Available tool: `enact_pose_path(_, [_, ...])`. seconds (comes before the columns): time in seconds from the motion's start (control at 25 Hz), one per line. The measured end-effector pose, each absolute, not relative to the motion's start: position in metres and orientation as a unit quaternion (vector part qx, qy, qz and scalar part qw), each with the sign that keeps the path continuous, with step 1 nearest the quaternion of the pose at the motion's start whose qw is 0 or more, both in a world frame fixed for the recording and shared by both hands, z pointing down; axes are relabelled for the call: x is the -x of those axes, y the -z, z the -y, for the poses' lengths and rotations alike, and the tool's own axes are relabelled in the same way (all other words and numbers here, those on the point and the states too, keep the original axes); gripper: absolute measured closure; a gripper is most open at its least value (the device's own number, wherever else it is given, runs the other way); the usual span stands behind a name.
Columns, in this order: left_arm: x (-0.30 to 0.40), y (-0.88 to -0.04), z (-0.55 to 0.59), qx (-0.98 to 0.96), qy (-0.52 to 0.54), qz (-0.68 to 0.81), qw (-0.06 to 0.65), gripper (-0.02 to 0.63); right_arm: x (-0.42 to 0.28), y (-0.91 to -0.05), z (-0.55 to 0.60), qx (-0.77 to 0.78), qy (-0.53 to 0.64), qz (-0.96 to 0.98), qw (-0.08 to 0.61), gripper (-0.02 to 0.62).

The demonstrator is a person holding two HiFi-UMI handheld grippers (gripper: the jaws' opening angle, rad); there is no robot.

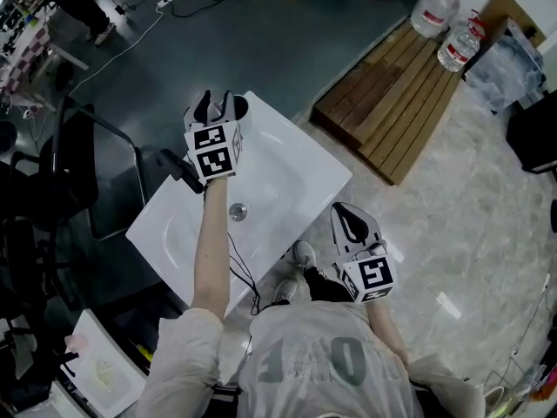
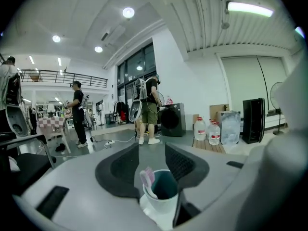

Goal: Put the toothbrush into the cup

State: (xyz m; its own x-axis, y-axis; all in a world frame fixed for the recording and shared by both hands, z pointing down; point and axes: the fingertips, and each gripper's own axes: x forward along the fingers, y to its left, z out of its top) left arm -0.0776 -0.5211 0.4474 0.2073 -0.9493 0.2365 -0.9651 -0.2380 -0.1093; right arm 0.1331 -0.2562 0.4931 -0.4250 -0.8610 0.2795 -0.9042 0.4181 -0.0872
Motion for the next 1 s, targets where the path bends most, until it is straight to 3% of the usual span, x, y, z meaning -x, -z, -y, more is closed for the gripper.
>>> enact_pose_path(0.6, [0.049,-0.264,0.44,-0.801,0.011,0.591,-0.095,0.457,-0.114,-0.443,0.256,-0.523,-0.043,0.849,0.059,0.563])
enact_pose_path(0.8, [0.049,-0.201,0.374,-0.796,0.063,0.579,-0.165,0.54,-0.099,-0.429,0.251,-0.511,-0.015,0.857,0.067,0.563])
enact_pose_path(1.0, [0.059,-0.18,0.314,-0.79,0.095,0.574,-0.193,0.563,-0.084,-0.422,0.247,-0.502,-0.007,0.863,0.058,0.563])
